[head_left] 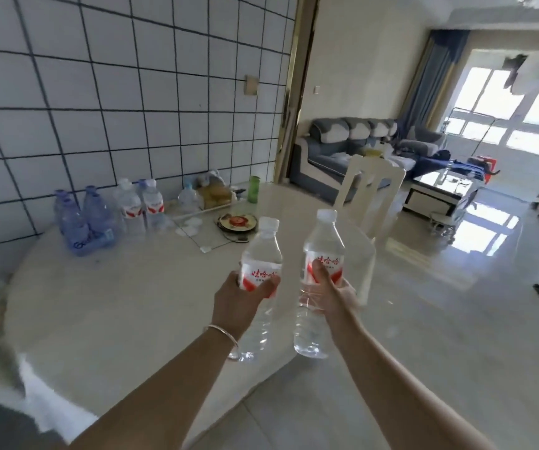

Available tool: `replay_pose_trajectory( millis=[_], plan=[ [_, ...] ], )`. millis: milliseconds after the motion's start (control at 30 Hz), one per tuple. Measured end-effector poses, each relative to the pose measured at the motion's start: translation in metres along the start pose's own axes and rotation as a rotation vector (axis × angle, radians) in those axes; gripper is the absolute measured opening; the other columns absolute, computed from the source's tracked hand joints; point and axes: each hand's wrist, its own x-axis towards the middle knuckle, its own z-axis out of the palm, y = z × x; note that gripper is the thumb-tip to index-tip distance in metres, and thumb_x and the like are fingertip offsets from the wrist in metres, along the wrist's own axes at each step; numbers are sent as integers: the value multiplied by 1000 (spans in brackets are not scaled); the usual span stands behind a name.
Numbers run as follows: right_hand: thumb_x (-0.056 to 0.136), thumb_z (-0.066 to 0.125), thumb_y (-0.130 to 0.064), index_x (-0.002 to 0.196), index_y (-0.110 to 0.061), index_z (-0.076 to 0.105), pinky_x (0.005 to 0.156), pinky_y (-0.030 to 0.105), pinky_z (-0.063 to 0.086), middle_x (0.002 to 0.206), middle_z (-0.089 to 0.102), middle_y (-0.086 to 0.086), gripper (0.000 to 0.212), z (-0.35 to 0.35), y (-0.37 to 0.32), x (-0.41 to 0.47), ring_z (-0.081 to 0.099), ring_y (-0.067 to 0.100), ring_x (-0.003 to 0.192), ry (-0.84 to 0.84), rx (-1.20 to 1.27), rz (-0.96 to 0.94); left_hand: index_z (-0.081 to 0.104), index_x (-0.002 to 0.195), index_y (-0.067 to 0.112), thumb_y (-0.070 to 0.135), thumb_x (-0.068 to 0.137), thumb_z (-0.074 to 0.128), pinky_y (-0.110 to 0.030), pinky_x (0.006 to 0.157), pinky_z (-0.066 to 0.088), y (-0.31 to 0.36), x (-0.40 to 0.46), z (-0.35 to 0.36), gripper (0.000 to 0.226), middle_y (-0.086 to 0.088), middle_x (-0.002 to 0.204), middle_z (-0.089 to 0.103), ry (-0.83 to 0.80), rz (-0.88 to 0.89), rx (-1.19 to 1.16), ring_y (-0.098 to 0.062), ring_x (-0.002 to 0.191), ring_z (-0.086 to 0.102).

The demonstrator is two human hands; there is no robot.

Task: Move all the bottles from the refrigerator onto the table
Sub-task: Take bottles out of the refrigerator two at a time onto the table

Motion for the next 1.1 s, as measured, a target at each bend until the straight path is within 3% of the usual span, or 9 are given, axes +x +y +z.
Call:
replay_pose_trajectory(
  millis=[133,300,400,500,600,733,833,933,1100],
  plan=[
    [70,67,-59,95,-20,68,61,29,55,89,74,7,47,35,-7,82,71,24,83,-166,-38,8,63,91,16,46,67,77,-16,57,39,3,65,5,41,4,83,67,132,-14,22,-10,74,61],
    [73,69,-55,81,-21,70,77,46,59,85,75,8,35,98,-9,155,72,26,82,-408,-158,23,62,95,16,42,68,78,-11,57,39,-6,132,-8,41,8,84,66,278,-38,-12,-4,74,61],
    [75,69,-50,83,-21,68,81,47,57,84,74,7,30,144,0,177,71,28,85,-521,-176,63,62,96,20,41,68,78,-5,53,42,-21,160,-31,39,12,84,66,352,-60,13,0,75,61],
    [75,70,-49,84,-22,67,76,43,56,83,73,6,29,195,11,193,70,26,82,-648,-195,82,61,99,20,40,69,78,-8,57,40,-37,191,-60,39,11,86,67,420,-83,26,1,77,61],
    [65,74,-56,92,-18,64,64,34,52,87,72,5,48,249,23,212,67,20,76,-749,-255,24,60,100,20,44,66,78,-12,60,40,-54,223,-97,45,10,87,67,472,-125,62,-3,77,62],
    [65,80,-48,96,-18,56,71,34,53,93,70,5,48,327,43,239,68,19,80,-828,-345,6,58,97,20,61,54,76,-23,69,45,-78,272,-157,61,7,87,68,534,-164,160,-10,80,63],
    [56,82,-50,88,-24,53,77,43,54,91,70,6,51,388,57,252,67,24,83,-849,-413,-55,56,97,17,42,63,82,-26,69,42,-98,309,-200,50,2,89,66,577,-215,153,-18,82,61],
    [47,84,-49,90,-21,54,77,46,53,87,70,6,59,444,69,258,67,28,84,-865,-417,-84,53,101,20,39,60,85,-25,72,44,-118,342,-238,55,3,96,65,567,-210,154,-15,87,62],
    [43,84,-47,90,-27,56,79,44,53,86,70,-3,58,519,89,261,66,18,80,-938,-391,-59,56,106,24,26,57,88,-24,79,49,-142,385,-291,58,6,100,68,527,-180,68,-12,93,65]
  ],
)
